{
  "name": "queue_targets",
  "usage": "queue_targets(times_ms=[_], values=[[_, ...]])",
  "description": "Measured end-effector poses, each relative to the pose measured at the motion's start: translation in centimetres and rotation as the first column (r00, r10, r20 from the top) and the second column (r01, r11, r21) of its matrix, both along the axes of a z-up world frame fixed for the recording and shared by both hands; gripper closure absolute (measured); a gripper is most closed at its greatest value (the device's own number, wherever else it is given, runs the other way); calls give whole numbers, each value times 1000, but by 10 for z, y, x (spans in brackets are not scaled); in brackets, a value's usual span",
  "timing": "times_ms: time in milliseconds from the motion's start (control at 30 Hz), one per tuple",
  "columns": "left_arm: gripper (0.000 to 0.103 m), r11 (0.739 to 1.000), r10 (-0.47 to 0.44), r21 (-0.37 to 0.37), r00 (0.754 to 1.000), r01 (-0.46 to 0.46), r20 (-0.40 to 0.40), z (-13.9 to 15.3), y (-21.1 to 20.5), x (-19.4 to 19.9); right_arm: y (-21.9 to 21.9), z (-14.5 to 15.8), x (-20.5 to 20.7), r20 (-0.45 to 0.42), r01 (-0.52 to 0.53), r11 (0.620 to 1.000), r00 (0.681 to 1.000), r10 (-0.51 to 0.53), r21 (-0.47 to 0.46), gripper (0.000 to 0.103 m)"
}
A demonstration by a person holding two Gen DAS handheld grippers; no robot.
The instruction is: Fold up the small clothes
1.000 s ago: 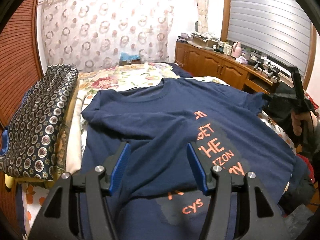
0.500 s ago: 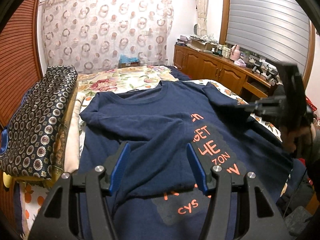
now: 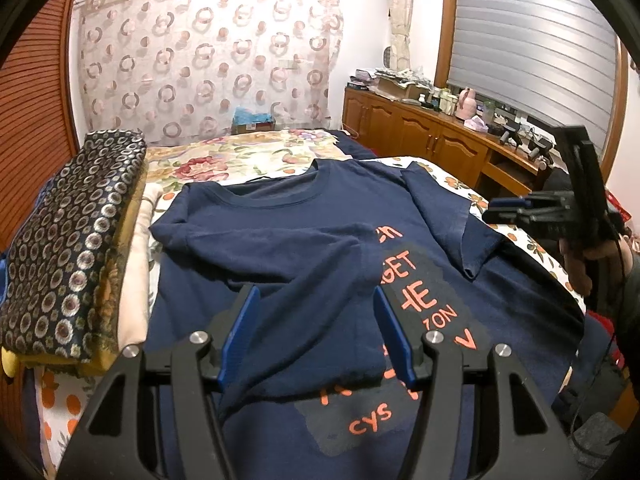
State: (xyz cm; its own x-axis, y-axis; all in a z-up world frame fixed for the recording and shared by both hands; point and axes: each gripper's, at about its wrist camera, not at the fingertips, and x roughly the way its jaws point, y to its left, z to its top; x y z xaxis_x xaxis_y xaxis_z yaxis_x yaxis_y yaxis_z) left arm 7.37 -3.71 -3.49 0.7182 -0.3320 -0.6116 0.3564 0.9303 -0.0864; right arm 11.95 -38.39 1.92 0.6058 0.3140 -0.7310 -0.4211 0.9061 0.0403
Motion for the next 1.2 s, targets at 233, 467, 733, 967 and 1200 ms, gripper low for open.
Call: queue_targets(times_ms=[233,467,733,967,1200], values=[[44,999,-27,18,1000,27,-7,1,-12,27,-40,-12,49,-32,136,990,990,-137,-28,62],[44,1000,-14,19,1000,15,-24,0,-3,51,-61,-30,80,-94,177,984,980,-177,-11,62],[44,1000,-5,17,999,6,-48,-4,11,73,-64,-30,83,-143,136,988,982,-124,76,92],[44,999,27,21,999,-26,-44,-8,26,84,-30,-3,72,-46,52,997,998,-49,60,100],[44,997,69,24,997,-68,-45,-4,48,92,40,15,83,-14,-116,989,993,118,95,101]])
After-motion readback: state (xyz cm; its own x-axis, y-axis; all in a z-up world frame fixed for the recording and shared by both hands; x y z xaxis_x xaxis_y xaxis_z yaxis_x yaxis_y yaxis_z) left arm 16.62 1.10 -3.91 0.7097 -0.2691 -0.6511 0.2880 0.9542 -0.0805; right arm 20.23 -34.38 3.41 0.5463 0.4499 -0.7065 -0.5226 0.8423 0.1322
